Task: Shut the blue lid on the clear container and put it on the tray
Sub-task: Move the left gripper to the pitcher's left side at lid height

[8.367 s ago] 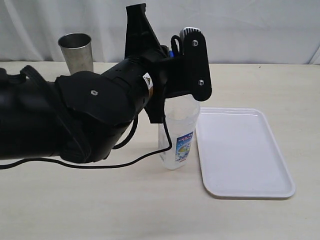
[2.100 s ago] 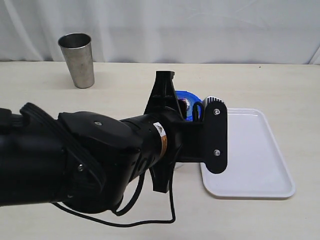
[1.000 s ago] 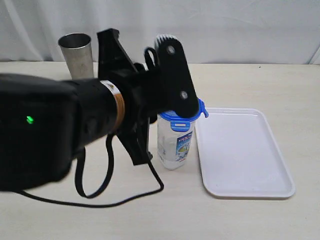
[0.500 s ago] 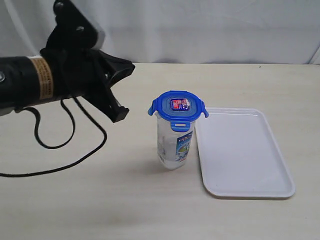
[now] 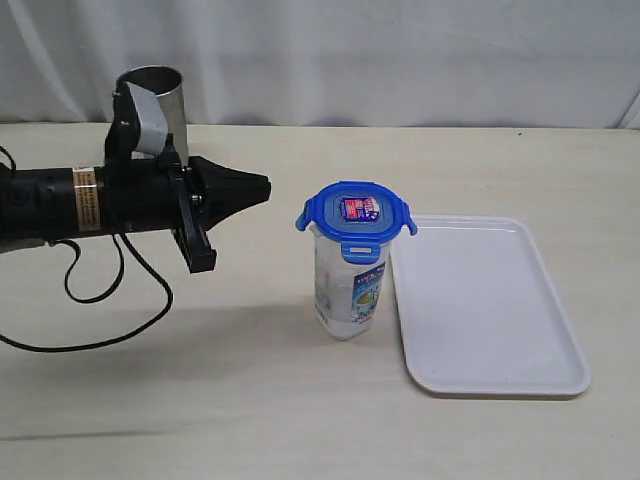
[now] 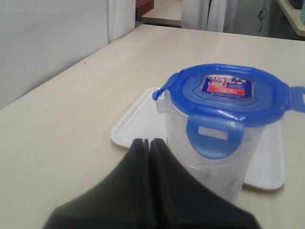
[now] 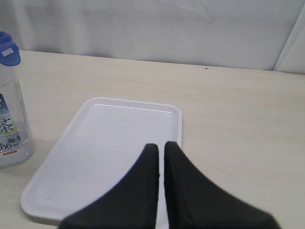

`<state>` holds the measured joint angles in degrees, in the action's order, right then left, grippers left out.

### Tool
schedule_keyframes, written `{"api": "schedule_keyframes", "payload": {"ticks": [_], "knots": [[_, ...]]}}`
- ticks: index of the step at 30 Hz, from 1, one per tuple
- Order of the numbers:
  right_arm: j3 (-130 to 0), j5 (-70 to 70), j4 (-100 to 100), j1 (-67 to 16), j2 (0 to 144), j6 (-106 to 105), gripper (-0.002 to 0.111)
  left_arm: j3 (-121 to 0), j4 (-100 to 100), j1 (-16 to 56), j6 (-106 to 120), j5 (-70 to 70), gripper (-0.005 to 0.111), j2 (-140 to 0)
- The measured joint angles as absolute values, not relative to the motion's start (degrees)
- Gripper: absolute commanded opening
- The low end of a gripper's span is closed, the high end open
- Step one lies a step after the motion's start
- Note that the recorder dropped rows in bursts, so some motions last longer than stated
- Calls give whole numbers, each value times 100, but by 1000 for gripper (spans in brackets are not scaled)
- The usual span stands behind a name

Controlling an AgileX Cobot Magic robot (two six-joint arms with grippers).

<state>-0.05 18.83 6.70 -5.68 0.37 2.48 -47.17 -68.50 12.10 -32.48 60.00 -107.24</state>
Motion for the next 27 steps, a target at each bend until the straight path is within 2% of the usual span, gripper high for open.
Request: {"api": "schedule_keyframes", "payload": {"ticks": [6,14,21,27], "knots": [[-5,1883,670,-568,37,248,4,-5175,-7091,1210,-3210,6211,0,-11291],[-5,1743,921,-568,37,248,4,-5412,-7129,1210,-3173,6678,0,-11370],[-5,188,980,-568,37,248,4,-5412,-7132,1400,-3170,6567,0,-11370],[-5,-1166,-182,-568,37,856,4,-5412,-7169,1418,-3170,6552,0,-11370]]}}
